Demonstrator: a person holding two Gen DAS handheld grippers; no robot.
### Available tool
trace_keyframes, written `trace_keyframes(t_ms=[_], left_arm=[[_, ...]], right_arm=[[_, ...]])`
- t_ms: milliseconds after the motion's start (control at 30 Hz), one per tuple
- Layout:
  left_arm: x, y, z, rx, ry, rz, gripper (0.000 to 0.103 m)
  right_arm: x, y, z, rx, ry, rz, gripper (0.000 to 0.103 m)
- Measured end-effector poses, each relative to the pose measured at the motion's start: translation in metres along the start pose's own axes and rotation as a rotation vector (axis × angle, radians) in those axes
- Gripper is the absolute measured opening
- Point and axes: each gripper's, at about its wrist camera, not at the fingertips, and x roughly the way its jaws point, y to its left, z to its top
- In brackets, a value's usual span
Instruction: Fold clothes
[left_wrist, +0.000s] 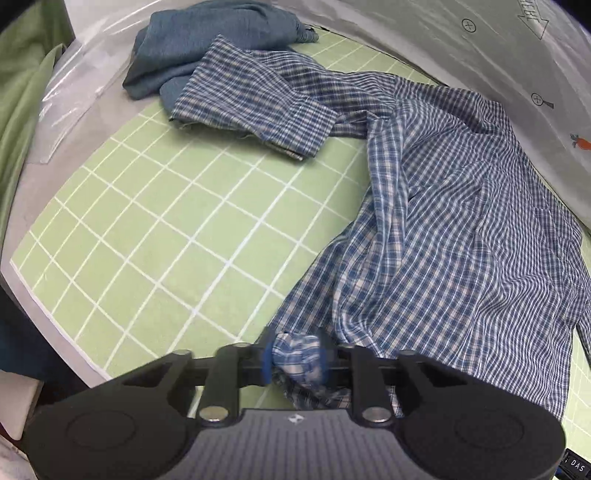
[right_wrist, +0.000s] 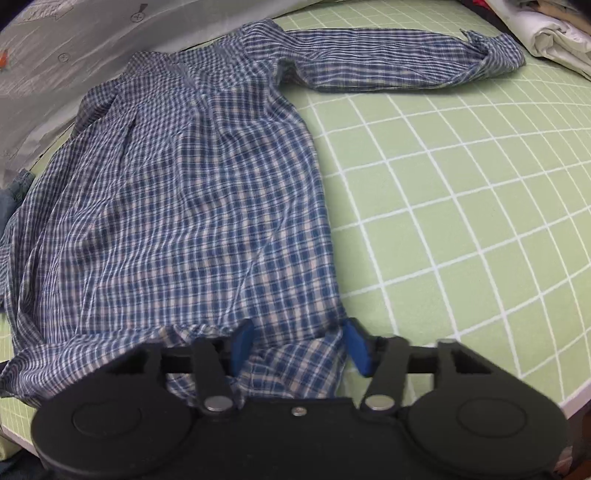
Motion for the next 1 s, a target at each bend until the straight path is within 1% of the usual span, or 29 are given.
trace_keyframes(t_ms=[33,100,133,167,200,233,267,300,333,367,400,433,467,500,533,567,600,667,733,833,933,1000], left_arm=[[-0.002,0.006,-0.001,-0.019,0.0,-0.024,0.011],[-0.013,0.015,-0.001,-0.053,-0.014,-0.078,0.01],[-0.019,0.019,-0.001,-0.066,-0.022,-0.102,0.009],[-0.025,0.021,-0.001,-0.067,-0.033,-0.117,0.009],[-0.031,0.022,-0.002,-0.046,-0.05,-0.118,0.01],[-0.035,0.023,-0.002,-0.027,-0.06,-0.112,0.01],[-0.035,0.023,-0.004,-0.01,-0.057,-0.095,0.014],[-0.032,0.024,-0.005,0.004,-0.048,-0.066,0.017],[-0.025,0.025,-0.007,0.012,-0.028,-0.017,0.021],[-0.019,0.026,-0.008,0.019,-0.007,0.032,0.018],[-0.014,0.027,-0.008,0.021,0.01,0.068,0.018],[-0.014,0.028,-0.007,0.01,0.015,0.07,0.019],[-0.016,0.028,-0.005,0.002,0.002,0.047,0.021],[-0.021,0.027,-0.003,0.005,-0.023,0.024,0.023],[-0.026,0.025,-0.001,0.019,-0.052,0.008,0.032],[-0.029,0.021,0.002,0.038,-0.074,-0.007,0.039],[-0.029,0.014,0.004,0.065,-0.081,-0.019,0.041],[-0.028,0.0,0.008,0.116,-0.089,-0.046,0.045],[-0.022,-0.012,0.009,0.135,-0.06,-0.079,0.049],[-0.011,-0.025,0.005,0.133,-0.008,-0.138,0.055],[-0.001,-0.034,-0.003,0.14,0.029,-0.175,0.056],[0.005,-0.035,-0.006,0.154,0.042,-0.174,0.055]], right_arm=[[-0.006,0.0,-0.003,0.004,-0.026,0.012,0.005],[-0.026,0.0,-0.006,0.012,-0.096,0.017,0.003],[-0.04,0.0,-0.007,0.011,-0.145,0.024,0.003],[-0.054,-0.001,-0.008,0.014,-0.193,0.041,0.003],[-0.064,-0.002,-0.009,0.025,-0.224,0.052,0.003],[-0.074,-0.004,-0.011,0.038,-0.249,0.06,0.003],[-0.084,-0.006,-0.012,0.051,-0.274,0.069,0.003],[-0.082,-0.007,-0.012,0.044,-0.258,0.053,0.003],[-0.075,-0.007,-0.012,0.028,-0.225,0.028,0.003],[-0.066,-0.006,-0.014,0.015,-0.186,-0.017,0.004],[-0.055,-0.005,-0.017,0.003,-0.144,-0.07,0.007],[-0.045,-0.004,-0.019,-0.009,-0.103,-0.122,0.01],[-0.041,-0.003,-0.021,-0.012,-0.082,-0.123,0.013],[-0.043,-0.002,-0.023,0.0,-0.086,-0.097,0.035],[-0.045,-0.002,-0.025,0.016,-0.096,-0.069,0.059],[-0.045,0.001,-0.025,0.013,-0.101,-0.062,0.066],[-0.044,0.004,-0.024,0.003,-0.105,-0.064,0.07],[-0.037,0.007,-0.021,0.003,-0.087,-0.072,0.071],[-0.029,0.01,-0.017,0.007,-0.065,-0.082,0.072],[-0.022,0.013,-0.019,0.028,-0.041,-0.067,0.073],[-0.019,0.018,-0.024,0.0,-0.025,-0.082,0.074],[-0.018,0.021,-0.028,-0.017,-0.012,-0.092,0.074]])
